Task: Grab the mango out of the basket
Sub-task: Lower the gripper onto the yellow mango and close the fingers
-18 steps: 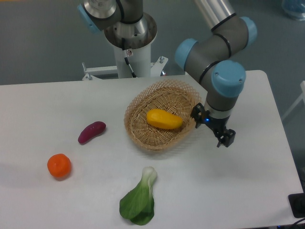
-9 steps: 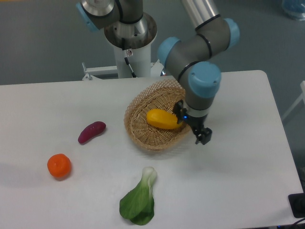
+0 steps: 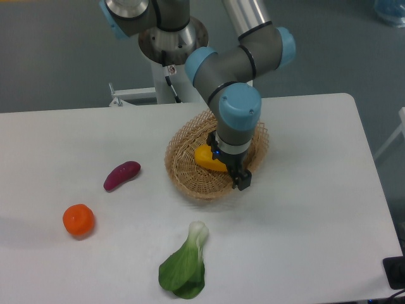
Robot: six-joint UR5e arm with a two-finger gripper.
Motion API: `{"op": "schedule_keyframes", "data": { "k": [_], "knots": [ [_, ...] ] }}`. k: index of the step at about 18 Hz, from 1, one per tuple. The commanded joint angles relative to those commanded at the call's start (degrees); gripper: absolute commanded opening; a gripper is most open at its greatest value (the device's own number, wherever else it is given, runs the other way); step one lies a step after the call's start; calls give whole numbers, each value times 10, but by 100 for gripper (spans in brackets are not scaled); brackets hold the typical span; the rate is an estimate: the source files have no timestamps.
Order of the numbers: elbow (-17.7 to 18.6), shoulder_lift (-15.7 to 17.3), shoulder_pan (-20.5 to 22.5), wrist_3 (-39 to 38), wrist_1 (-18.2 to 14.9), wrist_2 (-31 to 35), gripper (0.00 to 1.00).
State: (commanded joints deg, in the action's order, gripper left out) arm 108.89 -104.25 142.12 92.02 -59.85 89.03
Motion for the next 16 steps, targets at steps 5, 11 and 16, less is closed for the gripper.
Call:
{"op": "schedule_keyframes", "data": {
  "k": [5,11,16],
  "knots": [
    [36,20,0,47,1,3,100],
    [40,16,-2,48,1,3,100],
    [55,11,-6,48,1,4,100]
  ]
}}
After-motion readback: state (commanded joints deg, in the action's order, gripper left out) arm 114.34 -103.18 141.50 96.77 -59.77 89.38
